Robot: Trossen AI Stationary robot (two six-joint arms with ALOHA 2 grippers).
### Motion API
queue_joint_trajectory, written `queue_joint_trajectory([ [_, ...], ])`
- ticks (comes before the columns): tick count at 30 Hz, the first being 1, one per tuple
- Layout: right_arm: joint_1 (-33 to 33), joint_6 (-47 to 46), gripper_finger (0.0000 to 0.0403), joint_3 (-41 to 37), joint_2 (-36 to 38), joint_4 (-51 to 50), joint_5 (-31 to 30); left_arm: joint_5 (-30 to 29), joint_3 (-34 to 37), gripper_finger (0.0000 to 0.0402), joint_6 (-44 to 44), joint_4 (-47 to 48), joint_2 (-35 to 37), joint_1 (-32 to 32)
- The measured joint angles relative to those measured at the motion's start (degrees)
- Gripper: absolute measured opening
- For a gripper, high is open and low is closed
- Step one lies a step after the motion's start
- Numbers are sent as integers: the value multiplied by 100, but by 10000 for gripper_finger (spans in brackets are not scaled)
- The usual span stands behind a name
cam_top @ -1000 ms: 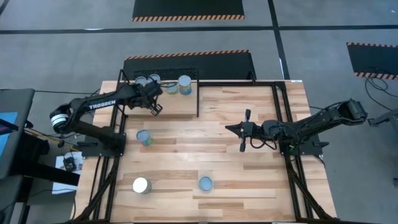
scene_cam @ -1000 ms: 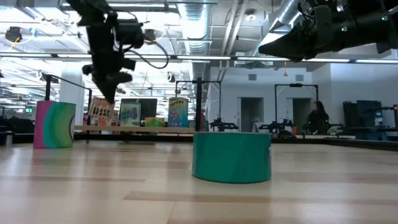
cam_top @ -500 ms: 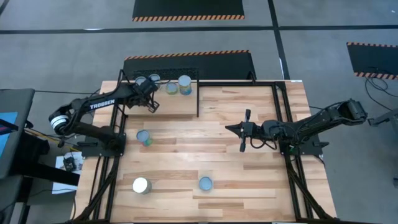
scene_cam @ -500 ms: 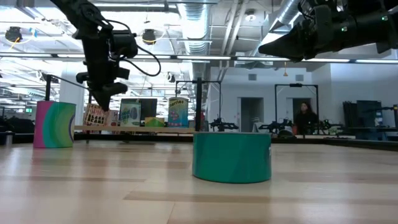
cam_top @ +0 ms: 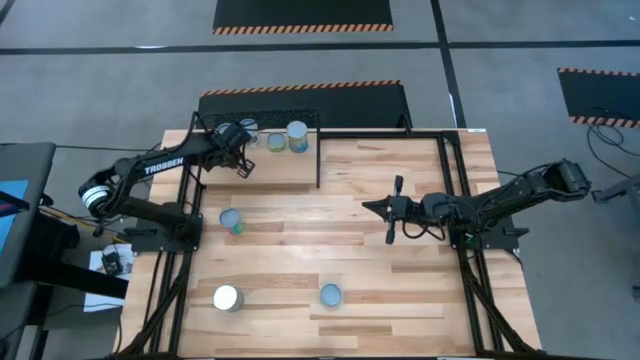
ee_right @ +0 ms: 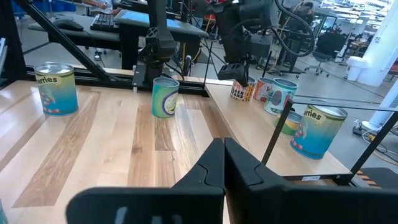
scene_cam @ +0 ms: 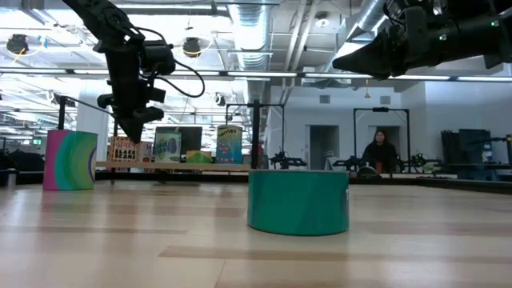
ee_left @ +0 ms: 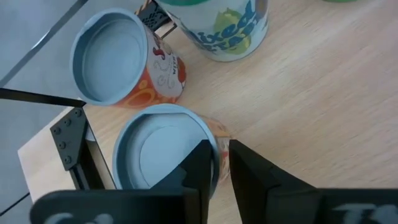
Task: Pick and place cans onto a shelf
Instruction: Put the canned spicy black beans on the shelf
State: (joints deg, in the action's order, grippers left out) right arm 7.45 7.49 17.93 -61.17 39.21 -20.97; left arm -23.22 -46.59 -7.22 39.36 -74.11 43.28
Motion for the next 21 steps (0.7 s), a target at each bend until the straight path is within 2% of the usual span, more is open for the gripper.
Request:
queue_joint_trajectory([
  [7,1,-3,19,0,0,-1,0,-187,4,57,162,-93,-4,10],
  [21,0,-3,19,-2,0,-3,0,-492,-24,57,370,-138,-4,9],
])
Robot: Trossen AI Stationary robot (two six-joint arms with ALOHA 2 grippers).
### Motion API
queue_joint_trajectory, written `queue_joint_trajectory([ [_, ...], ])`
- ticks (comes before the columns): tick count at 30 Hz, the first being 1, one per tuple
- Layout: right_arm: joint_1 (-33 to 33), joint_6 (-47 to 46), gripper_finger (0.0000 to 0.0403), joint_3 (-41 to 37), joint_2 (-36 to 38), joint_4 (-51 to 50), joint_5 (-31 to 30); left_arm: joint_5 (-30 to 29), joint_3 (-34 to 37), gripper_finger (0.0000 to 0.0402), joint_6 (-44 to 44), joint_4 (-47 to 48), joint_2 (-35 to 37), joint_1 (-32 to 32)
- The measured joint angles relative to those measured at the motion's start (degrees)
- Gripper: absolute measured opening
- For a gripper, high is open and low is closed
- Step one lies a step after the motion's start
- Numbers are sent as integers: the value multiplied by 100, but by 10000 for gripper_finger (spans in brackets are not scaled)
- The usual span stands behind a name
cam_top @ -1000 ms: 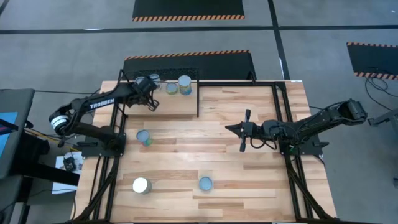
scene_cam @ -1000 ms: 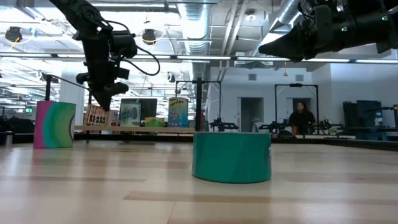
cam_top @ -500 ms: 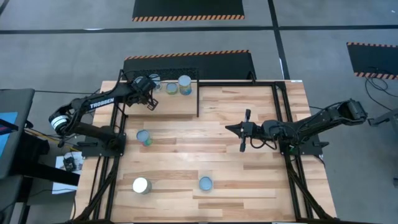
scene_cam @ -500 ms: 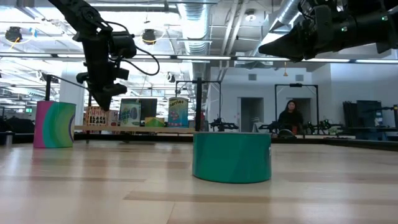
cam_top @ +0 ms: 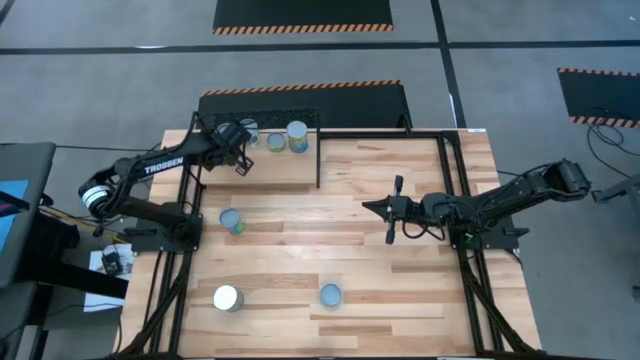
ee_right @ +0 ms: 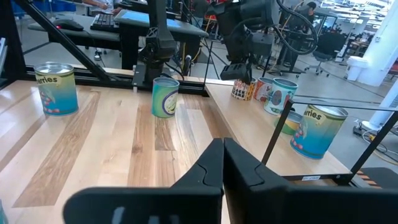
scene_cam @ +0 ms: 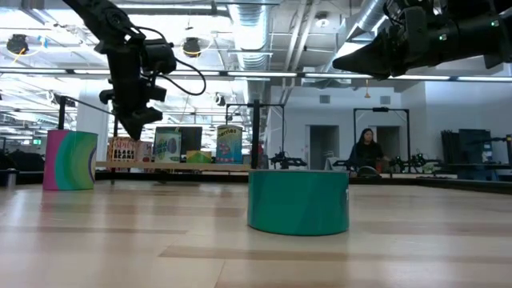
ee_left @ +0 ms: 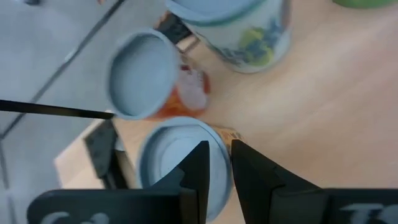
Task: Pick and place cans onto a shelf
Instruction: Put the canned spicy black beans on the shelf, then put the canned cherries on the shelf
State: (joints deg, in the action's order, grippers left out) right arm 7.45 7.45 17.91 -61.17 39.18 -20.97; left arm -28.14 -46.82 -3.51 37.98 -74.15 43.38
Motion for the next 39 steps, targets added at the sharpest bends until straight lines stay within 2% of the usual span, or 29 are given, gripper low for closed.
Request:
queue_joint_trajectory([
  [3,0,0,16,0,0,0,0,-177,-66,57,8,8,50,0],
  [10,-1,0,18,0,0,-12,1,49,-208,57,79,67,627,-74],
  [12,0,1,20,0,0,-13,1,338,-211,57,158,166,925,-186],
  [15,-1,1,19,0,0,-15,2,1228,-217,52,549,509,1421,-580],
  [19,-1,6,13,0,0,-16,2,2461,-217,32,735,1070,2053,-1600],
  [22,-1,4,12,0,0,-15,2,2824,-217,10,530,1356,2421,-2710],
  [27,1,1,16,0,0,-17,0,2582,-217,2,-444,1535,2604,-4668],
  [31,1,-5,14,0,0,-16,0,2132,-217,0,-1271,1508,2302,-6102],
  [35,1,-8,12,0,0,-24,0,1945,-217,0,-1976,1507,1711,-7167],
  [39,1,-58,16,-2,0,-66,0,1943,-217,0,-2473,1506,1125,-7846],
])
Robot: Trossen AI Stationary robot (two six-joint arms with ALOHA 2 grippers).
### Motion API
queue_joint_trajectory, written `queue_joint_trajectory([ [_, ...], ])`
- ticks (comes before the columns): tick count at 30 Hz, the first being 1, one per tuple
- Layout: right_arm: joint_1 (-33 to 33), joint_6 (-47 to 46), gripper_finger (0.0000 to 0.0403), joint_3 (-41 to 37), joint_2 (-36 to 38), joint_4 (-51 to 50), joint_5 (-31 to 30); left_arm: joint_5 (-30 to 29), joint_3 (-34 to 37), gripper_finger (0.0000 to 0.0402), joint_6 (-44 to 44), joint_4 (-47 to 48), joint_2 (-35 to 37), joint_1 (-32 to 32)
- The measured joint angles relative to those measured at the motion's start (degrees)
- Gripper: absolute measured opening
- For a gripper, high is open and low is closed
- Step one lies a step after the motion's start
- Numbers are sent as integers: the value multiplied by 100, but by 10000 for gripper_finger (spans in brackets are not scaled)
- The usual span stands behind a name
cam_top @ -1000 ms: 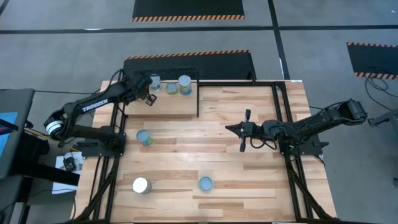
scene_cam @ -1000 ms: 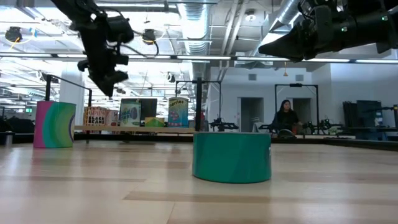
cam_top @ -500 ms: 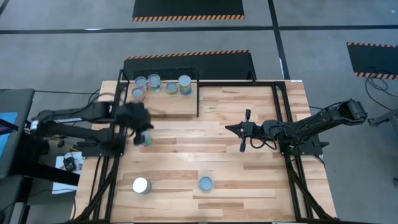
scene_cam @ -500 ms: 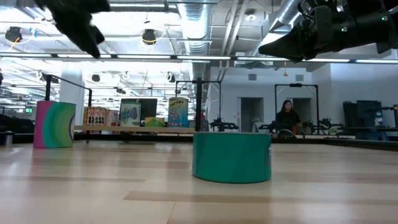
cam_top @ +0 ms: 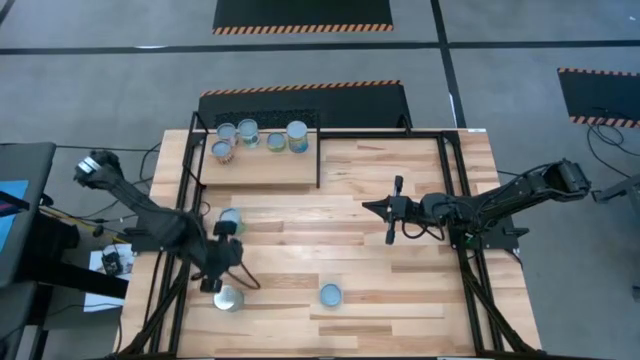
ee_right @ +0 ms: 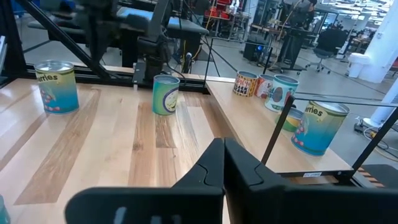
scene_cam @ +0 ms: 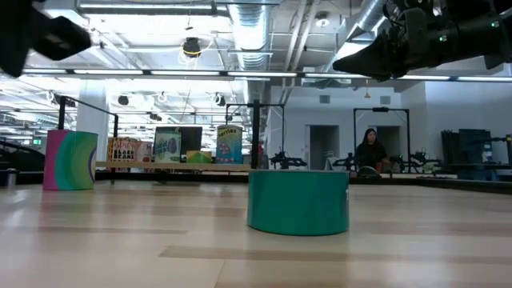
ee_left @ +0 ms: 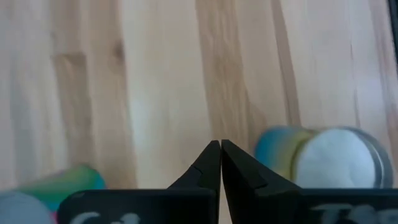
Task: Pick and place cans onto a shelf
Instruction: Put the canned cherries on the shelf
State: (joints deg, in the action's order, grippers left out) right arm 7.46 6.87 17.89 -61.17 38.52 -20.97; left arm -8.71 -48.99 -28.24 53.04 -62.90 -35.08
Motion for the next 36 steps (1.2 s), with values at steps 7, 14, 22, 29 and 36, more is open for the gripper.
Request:
queue_joint_trajectory([
  [7,0,-42,14,-2,0,-2,0,275,1,0,-545,-16,-532,-370],
  [14,0,-42,17,-2,0,0,0,385,1,22,-891,-139,-572,-370],
  [22,0,-42,14,-2,0,-17,0,829,1,118,-958,-152,-572,-394],
  [29,0,-42,16,-2,0,-35,0,848,0,146,-958,-152,-572,-488],
  [36,0,-42,15,-2,0,-35,-2,852,0,131,-1007,-154,-693,-488],
])
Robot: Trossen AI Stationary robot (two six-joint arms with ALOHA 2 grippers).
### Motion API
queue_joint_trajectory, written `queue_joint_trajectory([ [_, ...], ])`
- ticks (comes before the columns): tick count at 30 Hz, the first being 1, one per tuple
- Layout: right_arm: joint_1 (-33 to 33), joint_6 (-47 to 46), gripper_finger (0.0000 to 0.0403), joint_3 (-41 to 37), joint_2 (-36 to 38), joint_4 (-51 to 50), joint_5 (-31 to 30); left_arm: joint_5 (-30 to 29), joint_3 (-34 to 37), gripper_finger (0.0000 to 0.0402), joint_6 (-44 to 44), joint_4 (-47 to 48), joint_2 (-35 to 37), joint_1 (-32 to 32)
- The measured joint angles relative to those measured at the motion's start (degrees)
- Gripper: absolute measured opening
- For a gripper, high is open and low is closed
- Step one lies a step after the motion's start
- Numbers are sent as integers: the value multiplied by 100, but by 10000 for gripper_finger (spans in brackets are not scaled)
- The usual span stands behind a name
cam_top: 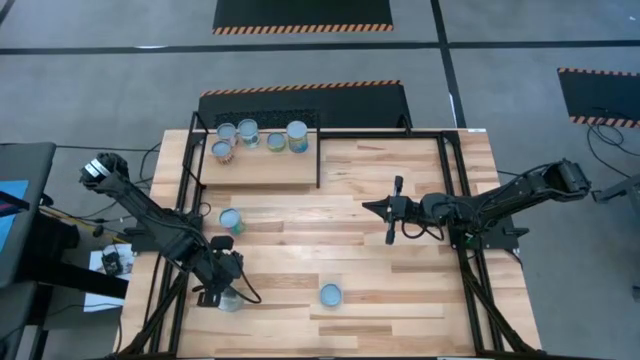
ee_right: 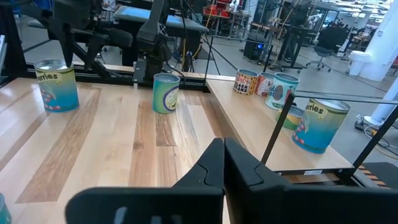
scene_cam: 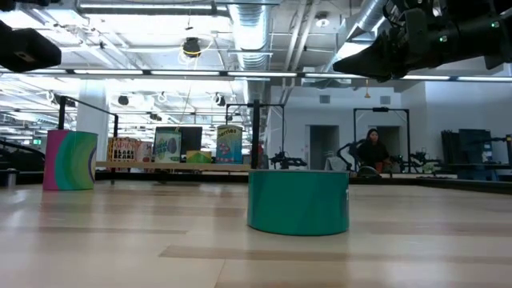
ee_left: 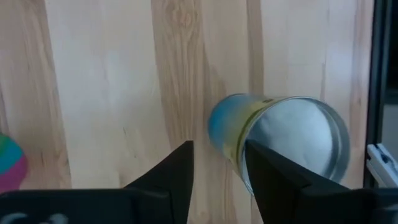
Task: Pick and place cans onto a shelf
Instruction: Put the canned cherries on the shelf
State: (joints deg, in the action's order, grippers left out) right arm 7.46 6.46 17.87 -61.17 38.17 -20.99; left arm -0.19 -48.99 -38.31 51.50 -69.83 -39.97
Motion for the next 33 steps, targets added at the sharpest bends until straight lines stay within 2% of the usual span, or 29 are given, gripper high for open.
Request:
queue_joint_trajectory([
  [7,0,0,14,0,0,-2,0,193,-46,91,276,-61,-410,-11],
  [13,0,0,16,0,0,0,0,158,-147,10,517,-41,-284,-2],
  [19,0,0,14,0,1,0,0,-444,-571,1,522,-56,-149,252],
  [23,0,0,15,0,0,1,0,-687,-816,0,486,-115,-150,654],
  [28,0,1,16,0,2,0,-1,-529,-898,0,812,-161,-148,1023],
  [31,0,2,14,0,0,-3,-2,-187,-898,0,975,-223,-150,898],
  [33,0,2,14,1,1,-33,-2,-156,-898,4,806,-281,-152,731],
])
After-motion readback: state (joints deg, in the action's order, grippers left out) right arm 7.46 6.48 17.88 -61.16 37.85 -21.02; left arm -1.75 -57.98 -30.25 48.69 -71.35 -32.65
